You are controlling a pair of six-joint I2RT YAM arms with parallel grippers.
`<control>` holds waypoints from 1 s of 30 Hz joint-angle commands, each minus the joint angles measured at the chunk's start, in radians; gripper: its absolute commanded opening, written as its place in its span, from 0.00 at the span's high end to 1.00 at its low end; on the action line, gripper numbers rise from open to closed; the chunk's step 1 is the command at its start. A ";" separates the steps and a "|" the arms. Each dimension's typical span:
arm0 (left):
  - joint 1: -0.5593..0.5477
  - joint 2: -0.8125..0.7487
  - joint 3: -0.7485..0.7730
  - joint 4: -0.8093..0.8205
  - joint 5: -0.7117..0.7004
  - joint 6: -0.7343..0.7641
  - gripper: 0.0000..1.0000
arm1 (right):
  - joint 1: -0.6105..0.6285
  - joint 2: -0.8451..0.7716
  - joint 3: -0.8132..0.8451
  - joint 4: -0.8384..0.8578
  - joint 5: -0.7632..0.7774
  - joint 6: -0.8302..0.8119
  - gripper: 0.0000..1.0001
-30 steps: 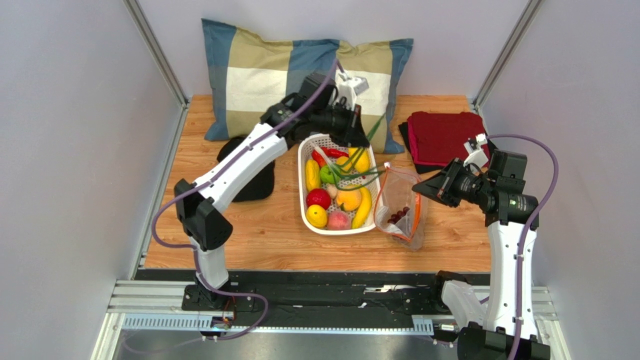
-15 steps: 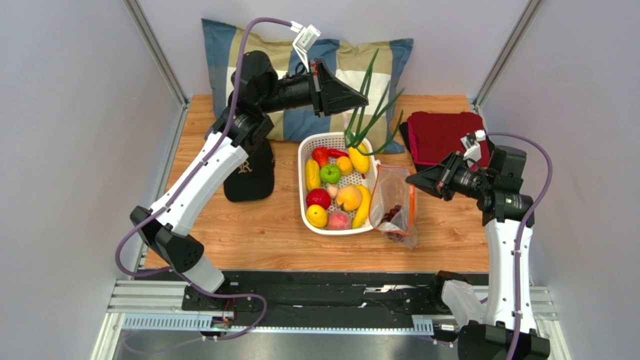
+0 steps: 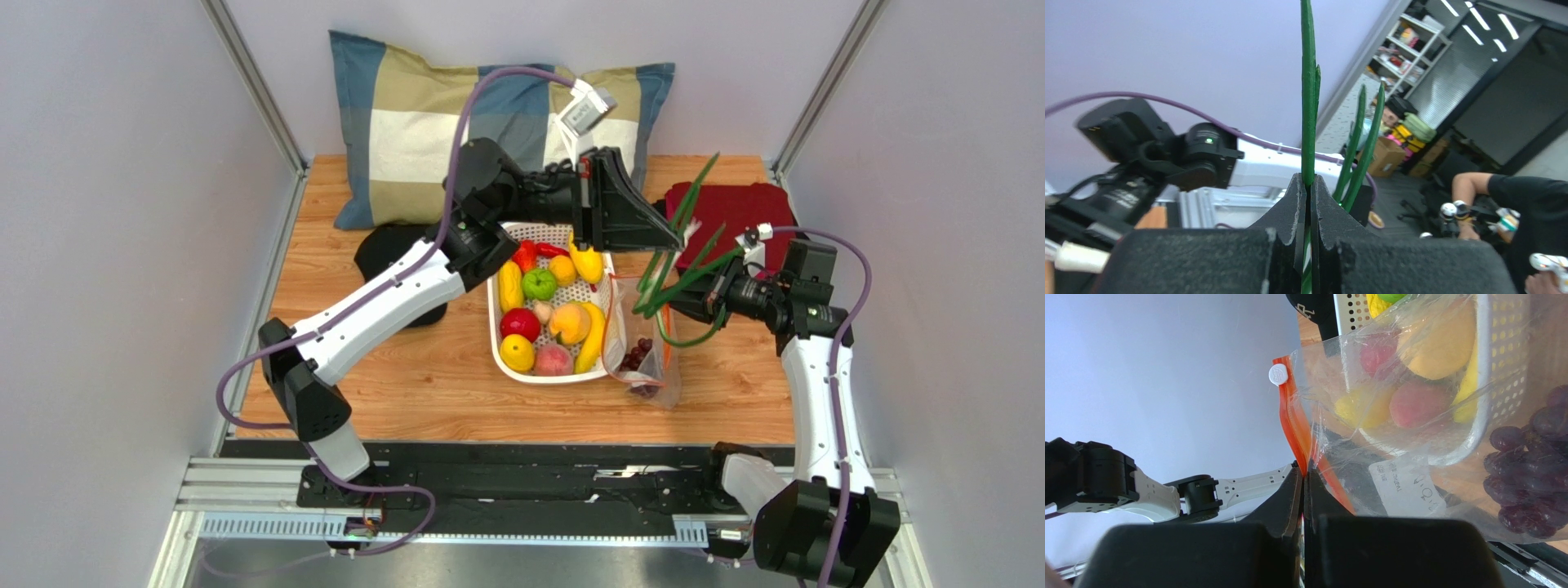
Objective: Place the food in the zip-top bag and seal the zipper
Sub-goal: Place the fake vegetable in the zipper food storage bag.
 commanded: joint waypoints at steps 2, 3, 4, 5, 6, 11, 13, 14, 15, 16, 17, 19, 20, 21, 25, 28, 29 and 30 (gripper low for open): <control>-0.055 0.014 -0.069 0.230 -0.015 -0.134 1.00 | -0.011 0.013 -0.003 0.043 -0.046 0.036 1.00; -0.065 0.014 -0.086 0.239 -0.023 -0.143 1.00 | -0.011 0.017 -0.003 0.045 -0.046 0.038 1.00; -0.072 0.011 -0.096 0.247 -0.028 -0.152 1.00 | -0.014 0.027 -0.001 0.045 -0.046 0.038 1.00; -0.076 0.011 -0.103 0.248 -0.040 -0.163 1.00 | -0.014 0.030 -0.001 0.046 -0.049 0.038 1.00; -0.084 0.008 -0.115 0.248 -0.041 -0.168 1.00 | -0.016 0.034 -0.003 0.046 -0.049 0.036 1.00; -0.102 -0.023 -0.181 0.234 -0.057 -0.185 1.00 | -0.029 0.054 -0.009 0.052 -0.049 0.030 1.00; -0.108 -0.038 -0.220 0.221 -0.061 -0.189 1.00 | -0.034 0.060 -0.007 0.055 -0.049 0.031 1.00; -0.113 -0.041 -0.232 0.218 -0.066 -0.191 1.00 | -0.035 0.066 -0.007 0.061 -0.051 0.033 1.00; -0.116 -0.043 -0.249 0.218 -0.069 -0.194 1.00 | -0.037 0.073 -0.004 0.063 -0.051 0.033 1.00; -0.118 -0.046 -0.254 0.208 -0.072 -0.195 1.00 | -0.039 0.074 -0.001 0.064 -0.052 0.033 1.00; -0.121 -0.041 -0.257 0.205 -0.075 -0.202 1.00 | -0.039 0.077 0.002 0.068 -0.054 0.033 1.00; -0.128 -0.037 -0.263 0.188 -0.074 -0.206 1.00 | -0.039 0.086 0.003 0.066 -0.055 0.030 1.00; -0.130 -0.034 -0.264 0.181 -0.074 -0.208 1.00 | -0.039 0.090 0.007 0.068 -0.057 0.030 1.00; -0.133 -0.030 -0.270 0.169 -0.074 -0.211 1.00 | -0.039 0.090 0.007 0.066 -0.057 0.028 1.00; -0.136 -0.026 -0.295 0.142 -0.084 -0.211 1.00 | -0.039 0.088 0.002 0.058 -0.061 0.015 1.00; -0.130 -0.017 -0.303 0.158 -0.100 -0.200 1.00 | -0.039 0.086 -0.003 0.052 -0.071 0.012 1.00; -0.127 -0.003 -0.301 0.165 -0.101 -0.200 1.00 | -0.039 0.088 -0.003 0.049 -0.072 0.009 1.00; -0.124 0.005 -0.300 0.168 -0.103 -0.202 1.00 | -0.039 0.088 -0.001 0.045 -0.075 0.005 1.00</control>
